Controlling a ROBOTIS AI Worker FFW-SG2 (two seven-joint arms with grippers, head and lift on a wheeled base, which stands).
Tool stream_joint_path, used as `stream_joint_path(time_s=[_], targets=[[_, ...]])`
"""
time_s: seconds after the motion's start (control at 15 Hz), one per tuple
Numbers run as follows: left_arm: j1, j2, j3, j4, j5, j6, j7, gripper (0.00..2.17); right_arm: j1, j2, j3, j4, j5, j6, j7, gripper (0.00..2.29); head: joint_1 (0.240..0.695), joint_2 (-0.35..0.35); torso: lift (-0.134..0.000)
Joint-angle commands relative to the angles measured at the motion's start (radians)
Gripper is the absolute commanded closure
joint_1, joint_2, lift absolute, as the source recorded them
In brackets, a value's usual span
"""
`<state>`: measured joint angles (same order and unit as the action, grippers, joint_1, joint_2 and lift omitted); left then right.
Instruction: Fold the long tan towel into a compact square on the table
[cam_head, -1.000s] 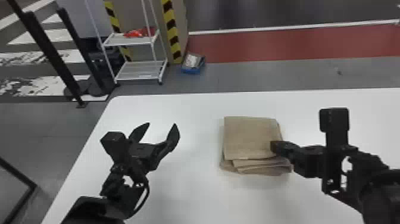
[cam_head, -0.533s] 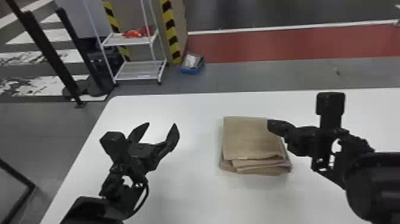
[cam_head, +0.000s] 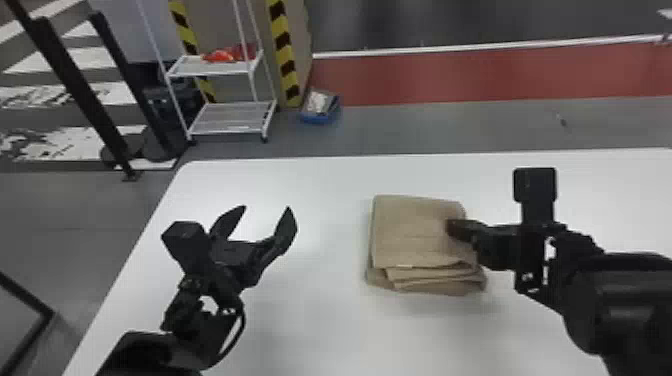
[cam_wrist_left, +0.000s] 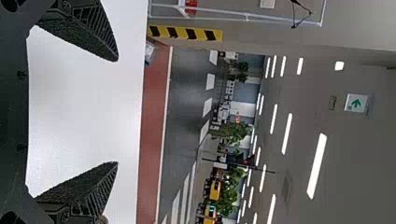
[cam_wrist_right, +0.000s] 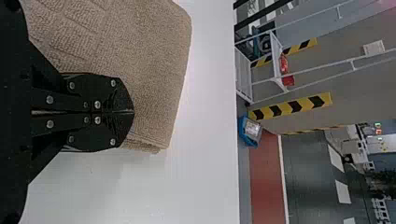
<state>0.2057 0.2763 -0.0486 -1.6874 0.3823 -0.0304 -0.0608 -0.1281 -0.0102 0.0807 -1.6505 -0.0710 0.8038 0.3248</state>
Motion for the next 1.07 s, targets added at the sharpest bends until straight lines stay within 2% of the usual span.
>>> stream_joint_path(time_s=[0.0, 0.07, 0.13, 0.2, 0.4, 0.53, 0.67, 0.8, 0.87, 1.0], targets=[[0.003, 0.0, 0.006, -0.003, 0.001, -0.001, 0.001, 0.09, 0.096, 0.001, -0.001, -0.157, -0.046, -0.154, -0.033, 1.78, 0.695, 0.154, -0.125], [0.004, 0.0, 0.007, -0.003, 0.001, -0.001, -0.001, 0.09, 0.14, 0.001, 0.001, -0.209, -0.076, -0.271, -0.041, 1.31, 0.695, 0.154, -0.125], [0.004, 0.0, 0.007, -0.003, 0.001, -0.001, -0.001, 0.09, 0.179, -0.001, 0.001, -0.249, -0.088, -0.35, -0.053, 0.45, 0.695, 0.156, -0.125], [0.006, 0.0, 0.007, -0.005, 0.001, -0.004, -0.001, 0.09, 0.216, -0.001, 0.002, -0.272, -0.088, -0.409, -0.073, 0.05, 0.695, 0.159, -0.125], [0.014, 0.003, 0.012, -0.006, 0.001, -0.053, -0.004, 0.09, 0.351, -0.001, 0.004, -0.307, -0.05, -0.617, -0.151, 0.03, 0.695, 0.153, -0.125], [0.027, 0.006, 0.009, 0.014, -0.017, -0.148, -0.007, 0.09, 0.446, 0.001, -0.006, -0.328, -0.05, -0.706, -0.187, 0.04, 0.695, 0.14, -0.125], [0.041, 0.006, 0.001, 0.037, -0.028, -0.206, -0.004, 0.09, 0.513, 0.001, 0.008, -0.351, -0.032, -0.722, -0.234, 0.06, 0.695, 0.133, -0.125], [0.066, 0.012, -0.004, 0.035, -0.045, -0.299, 0.024, 0.09, 0.541, 0.01, 0.053, -0.358, 0.027, -0.706, -0.29, 0.06, 0.695, 0.128, -0.125], [0.075, 0.014, 0.0, 0.031, -0.049, -0.317, 0.044, 0.09, 0.55, 0.011, 0.067, -0.361, 0.04, -0.706, -0.303, 0.06, 0.695, 0.134, -0.125], [0.092, 0.024, 0.039, 0.02, -0.057, -0.305, 0.012, 0.09, 0.567, 0.011, 0.083, -0.37, 0.053, -0.709, -0.308, 0.06, 0.695, 0.162, -0.125]])
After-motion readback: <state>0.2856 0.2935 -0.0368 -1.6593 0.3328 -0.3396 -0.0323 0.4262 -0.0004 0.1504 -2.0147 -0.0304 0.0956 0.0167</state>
